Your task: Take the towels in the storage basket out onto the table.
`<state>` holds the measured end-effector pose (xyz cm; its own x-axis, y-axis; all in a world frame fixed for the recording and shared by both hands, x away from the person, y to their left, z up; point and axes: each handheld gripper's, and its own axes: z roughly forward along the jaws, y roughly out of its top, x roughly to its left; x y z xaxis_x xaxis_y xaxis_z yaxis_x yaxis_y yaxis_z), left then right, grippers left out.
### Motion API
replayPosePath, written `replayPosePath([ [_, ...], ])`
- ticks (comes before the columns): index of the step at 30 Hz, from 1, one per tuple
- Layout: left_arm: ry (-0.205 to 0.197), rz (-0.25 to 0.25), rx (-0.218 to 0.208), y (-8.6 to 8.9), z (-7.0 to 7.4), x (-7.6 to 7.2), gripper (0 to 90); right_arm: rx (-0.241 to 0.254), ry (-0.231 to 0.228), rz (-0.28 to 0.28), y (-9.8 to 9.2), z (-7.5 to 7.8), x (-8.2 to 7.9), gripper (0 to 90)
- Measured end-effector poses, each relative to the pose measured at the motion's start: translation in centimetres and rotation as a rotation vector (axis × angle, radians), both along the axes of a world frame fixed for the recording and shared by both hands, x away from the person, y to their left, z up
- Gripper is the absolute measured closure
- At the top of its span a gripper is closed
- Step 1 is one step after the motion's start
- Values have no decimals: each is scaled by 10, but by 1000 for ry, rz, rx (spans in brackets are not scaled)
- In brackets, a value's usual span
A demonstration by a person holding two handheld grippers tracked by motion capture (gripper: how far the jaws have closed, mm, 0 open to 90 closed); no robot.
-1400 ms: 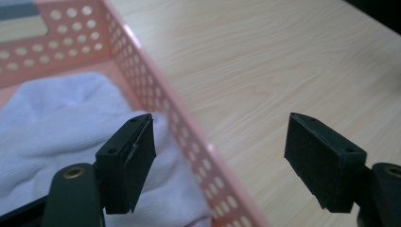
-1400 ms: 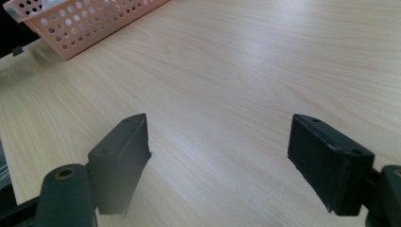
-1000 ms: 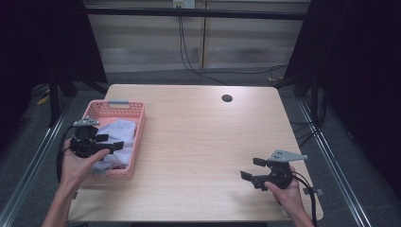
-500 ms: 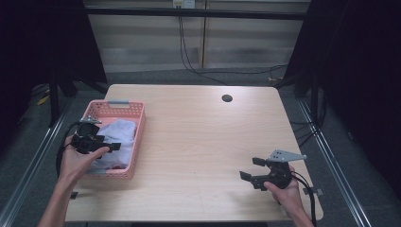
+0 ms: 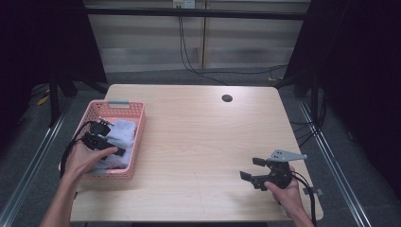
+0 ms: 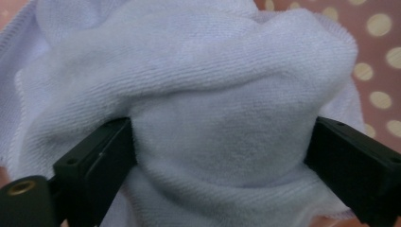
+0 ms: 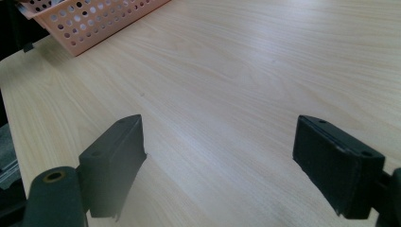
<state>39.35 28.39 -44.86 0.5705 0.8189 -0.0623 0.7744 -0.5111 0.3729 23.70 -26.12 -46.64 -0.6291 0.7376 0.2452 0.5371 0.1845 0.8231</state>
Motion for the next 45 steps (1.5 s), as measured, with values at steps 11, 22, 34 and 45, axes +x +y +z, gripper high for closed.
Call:
replayPosePath([
  [11, 98, 25, 58, -4, -10, 10, 0, -1, 0, 8, 0, 0, -1, 174],
  [22, 136, 24, 111, -10, -15, 14, 0, 5, 4, 11, 1, 0, 0, 177],
  [34, 204, 11, 121, -17, -15, 20, 150, -2, 0, 26, 1, 0, -1, 175],
  [45, 199, -17, 98, -19, -10, 16, 351, -11, 5, 15, 3, 0, 1, 171],
])
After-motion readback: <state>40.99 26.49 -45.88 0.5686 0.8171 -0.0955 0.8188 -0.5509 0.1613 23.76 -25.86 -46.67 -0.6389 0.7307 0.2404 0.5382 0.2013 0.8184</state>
